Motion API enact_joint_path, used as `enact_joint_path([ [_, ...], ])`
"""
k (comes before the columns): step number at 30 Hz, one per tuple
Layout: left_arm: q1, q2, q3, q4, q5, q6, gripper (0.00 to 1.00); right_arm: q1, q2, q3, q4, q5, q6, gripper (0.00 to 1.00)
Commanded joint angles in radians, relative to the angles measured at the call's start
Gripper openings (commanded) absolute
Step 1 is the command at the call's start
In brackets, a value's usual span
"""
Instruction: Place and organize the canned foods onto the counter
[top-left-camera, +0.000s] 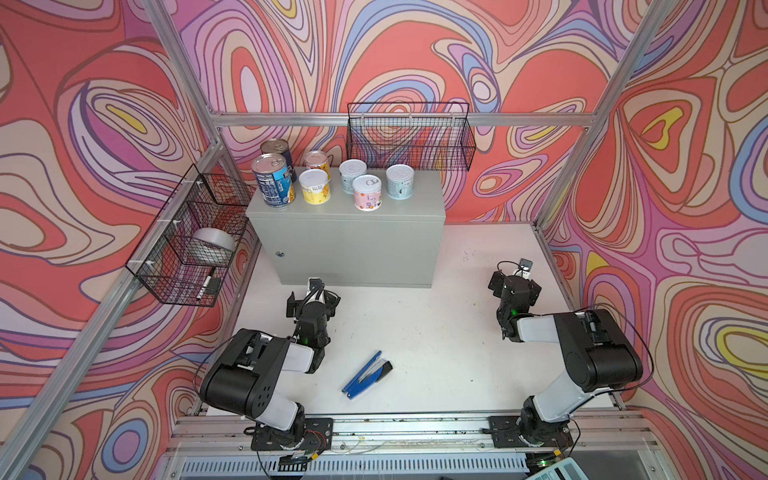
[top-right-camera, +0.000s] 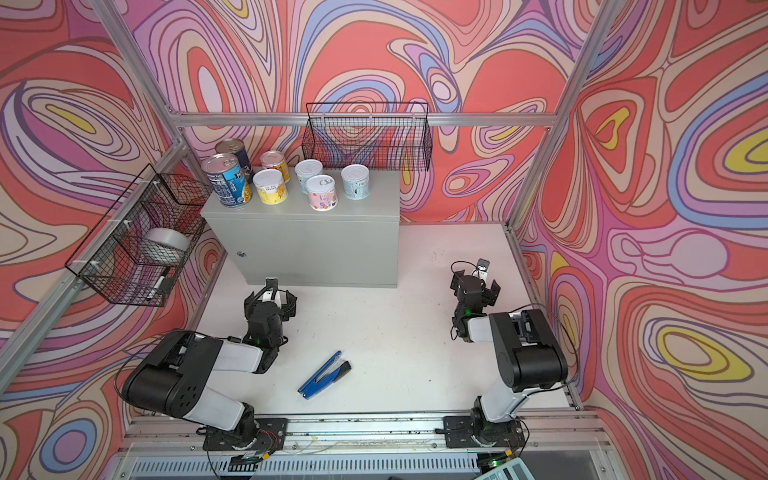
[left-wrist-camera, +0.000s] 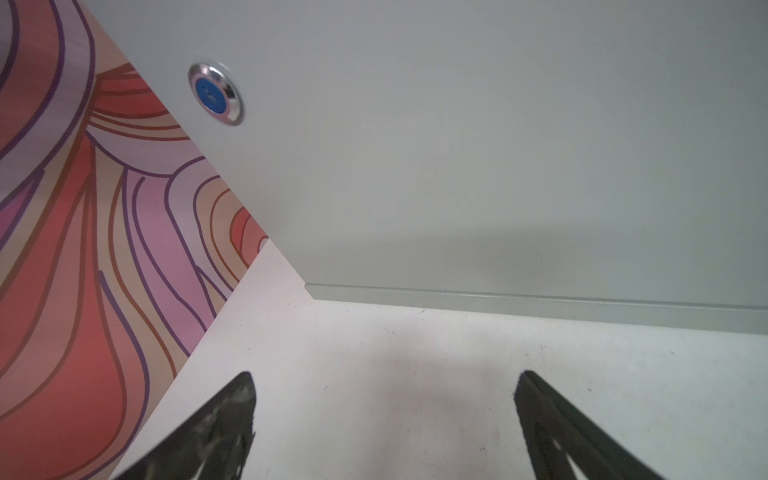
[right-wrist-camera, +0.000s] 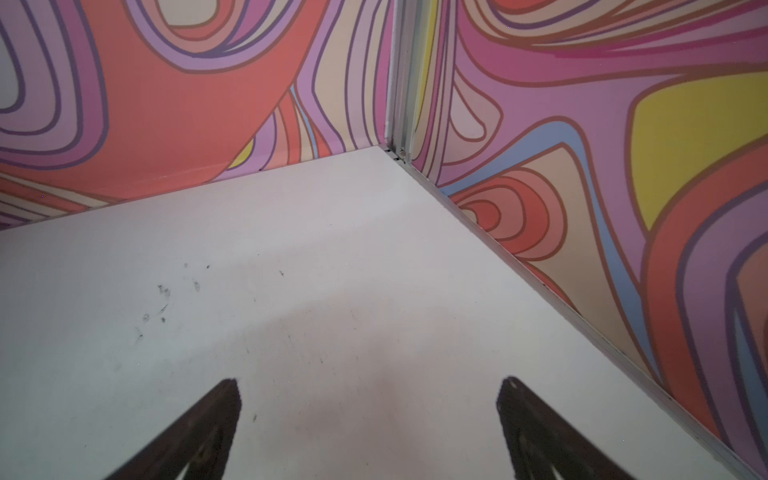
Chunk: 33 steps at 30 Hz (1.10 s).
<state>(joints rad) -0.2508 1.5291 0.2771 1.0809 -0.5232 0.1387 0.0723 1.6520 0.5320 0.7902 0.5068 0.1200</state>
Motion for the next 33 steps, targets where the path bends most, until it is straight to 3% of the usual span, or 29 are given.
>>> enact_joint_path([
  [1, 0.008, -0.004, 0.000, 0.066, 0.023, 0.003, 1.00, -0.004, 0.021, 0.012, 0.006, -0.097, -0.054, 0.99],
  [15, 0.012, -0.004, -0.004, 0.071, 0.040, 0.004, 1.00, -0.022, 0.024, -0.005, 0.030, -0.200, -0.056, 0.98],
  [20, 0.015, -0.007, -0.004, 0.066, 0.047, 0.001, 1.00, -0.035, 0.061, -0.084, 0.214, -0.311, -0.099, 0.98],
  [21, 0.016, -0.006, -0.006, 0.068, 0.053, 0.001, 1.00, -0.034, 0.047, -0.075, 0.163, -0.339, -0.096, 0.98],
  [33, 0.040, -0.011, -0.042, 0.111, 0.140, -0.009, 1.00, -0.031, 0.061, -0.076, 0.195, -0.302, -0.092, 0.98],
])
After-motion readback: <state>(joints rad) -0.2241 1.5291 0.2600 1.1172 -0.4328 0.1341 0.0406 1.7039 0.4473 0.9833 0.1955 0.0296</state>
